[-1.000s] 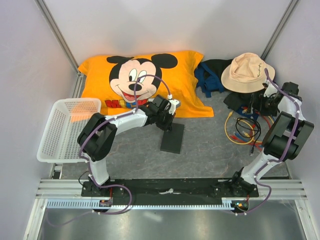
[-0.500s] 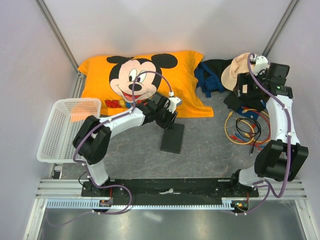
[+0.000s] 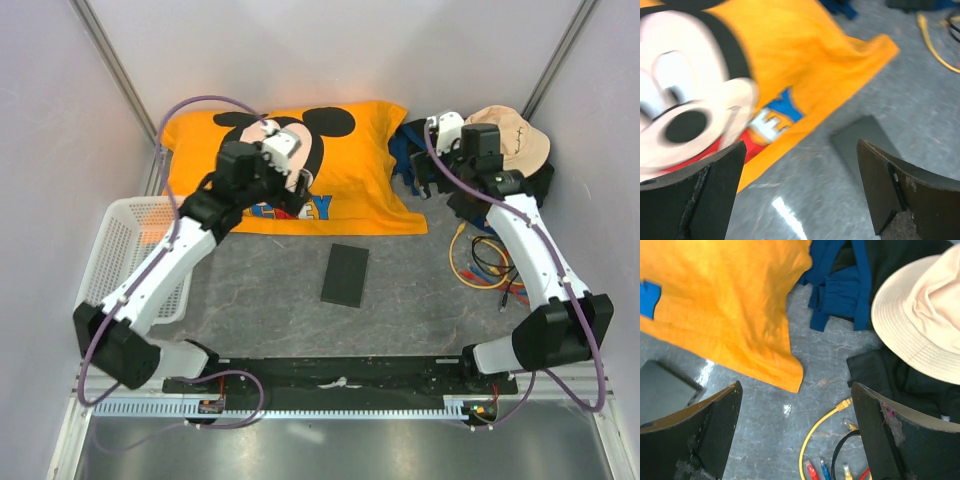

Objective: Pull the plug from the switch port

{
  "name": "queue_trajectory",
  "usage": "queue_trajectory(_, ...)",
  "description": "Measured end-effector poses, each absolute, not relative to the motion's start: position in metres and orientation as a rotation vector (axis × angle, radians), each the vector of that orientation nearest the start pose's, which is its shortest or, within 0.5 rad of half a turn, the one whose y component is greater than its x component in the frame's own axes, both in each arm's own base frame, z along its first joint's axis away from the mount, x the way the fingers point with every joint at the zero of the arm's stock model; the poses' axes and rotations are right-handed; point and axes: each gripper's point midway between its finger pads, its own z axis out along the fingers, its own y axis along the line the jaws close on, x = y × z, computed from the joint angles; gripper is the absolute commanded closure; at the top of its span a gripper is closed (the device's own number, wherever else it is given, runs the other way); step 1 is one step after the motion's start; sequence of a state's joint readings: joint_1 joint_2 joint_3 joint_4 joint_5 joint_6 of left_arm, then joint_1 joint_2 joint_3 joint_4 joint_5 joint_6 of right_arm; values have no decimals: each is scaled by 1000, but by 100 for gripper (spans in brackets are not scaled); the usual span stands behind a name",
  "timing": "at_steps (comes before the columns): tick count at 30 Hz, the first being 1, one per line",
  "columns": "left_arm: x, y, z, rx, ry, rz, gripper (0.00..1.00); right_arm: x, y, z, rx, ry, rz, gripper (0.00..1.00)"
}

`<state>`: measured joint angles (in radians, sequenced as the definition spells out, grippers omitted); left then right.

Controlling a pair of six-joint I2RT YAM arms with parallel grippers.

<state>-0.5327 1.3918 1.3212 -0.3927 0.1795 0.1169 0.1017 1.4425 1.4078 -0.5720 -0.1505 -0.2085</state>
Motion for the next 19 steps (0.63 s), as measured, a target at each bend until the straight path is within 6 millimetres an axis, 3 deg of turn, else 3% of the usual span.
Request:
queue_trajectory(3,352,-195,283,656,1892,-370,1,396,73,255,-481,2110,31,2)
queue_trajectory(10,314,-128,285,491,1889,-287,1,382,41,275,-412,2092,-142,2)
queue_trajectory(19,280,-75,243,326,1963,-229,0,366,44,269,-437,2141,-141,2)
